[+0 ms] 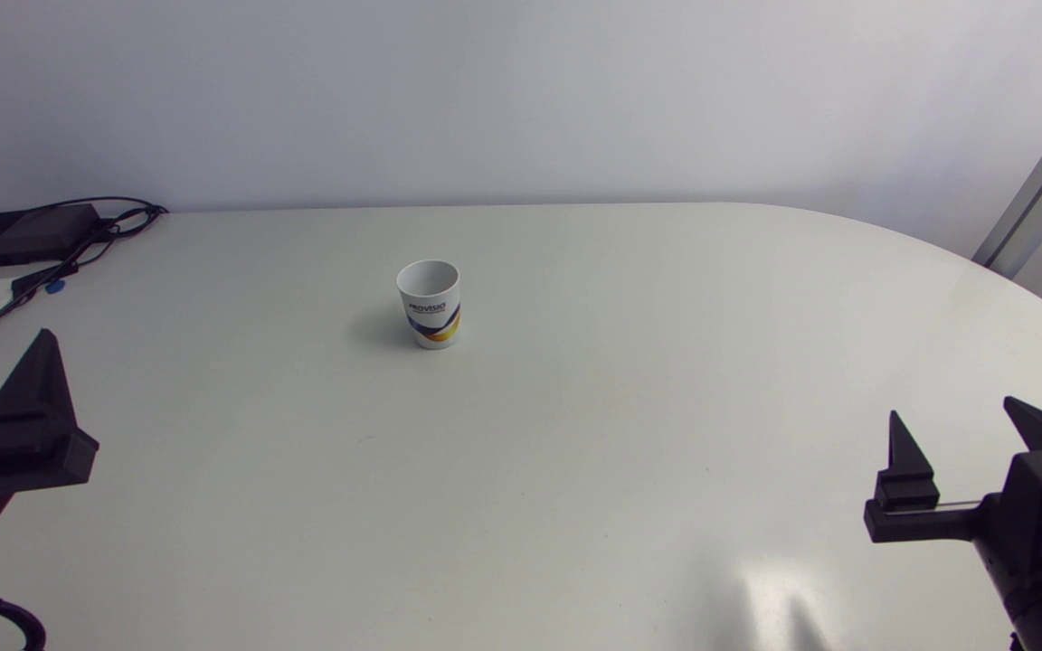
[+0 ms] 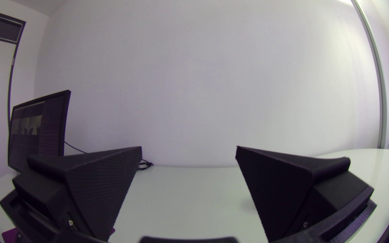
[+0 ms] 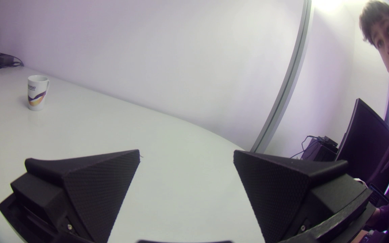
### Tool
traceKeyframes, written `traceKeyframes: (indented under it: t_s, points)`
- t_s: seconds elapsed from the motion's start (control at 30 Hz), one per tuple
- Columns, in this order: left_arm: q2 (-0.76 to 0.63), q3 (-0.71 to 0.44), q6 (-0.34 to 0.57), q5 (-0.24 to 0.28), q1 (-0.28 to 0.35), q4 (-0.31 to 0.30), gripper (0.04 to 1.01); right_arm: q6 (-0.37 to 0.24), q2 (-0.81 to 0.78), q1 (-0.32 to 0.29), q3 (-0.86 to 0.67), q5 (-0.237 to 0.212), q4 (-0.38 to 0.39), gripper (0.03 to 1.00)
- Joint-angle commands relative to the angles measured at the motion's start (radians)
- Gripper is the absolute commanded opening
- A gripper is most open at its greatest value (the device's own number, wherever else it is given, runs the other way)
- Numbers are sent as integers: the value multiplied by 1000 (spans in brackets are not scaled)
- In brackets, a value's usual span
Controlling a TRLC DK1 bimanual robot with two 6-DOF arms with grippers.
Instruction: Pick up the white golf ball from the table and place it into the cup.
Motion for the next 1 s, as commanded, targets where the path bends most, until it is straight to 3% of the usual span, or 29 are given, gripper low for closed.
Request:
traceKeyframes:
  t_s: [0.0,0.1,0.23,0.33,0.63,0.87,0.97]
  points:
    - [-22,-35,-29,-4,8,49,993,-23,-10,9,-31,10,-20,975]
    - [-22,-61,-28,-4,8,98,993,-23,-20,12,-31,4,-20,975]
    - [-22,-132,-29,-4,8,234,993,-27,-24,34,-32,1,-12,975]
    - [-22,-160,-35,-4,2,247,993,-20,-24,43,-32,-1,-9,975]
    - [-21,-160,-40,-2,-38,173,993,-28,-38,60,-34,-4,5,970]
    - [-22,-160,-21,1,-50,107,993,-50,-38,106,-34,-6,5,969]
    - [-22,-160,-21,50,-57,92,993,-54,-38,120,-34,-9,5,969]
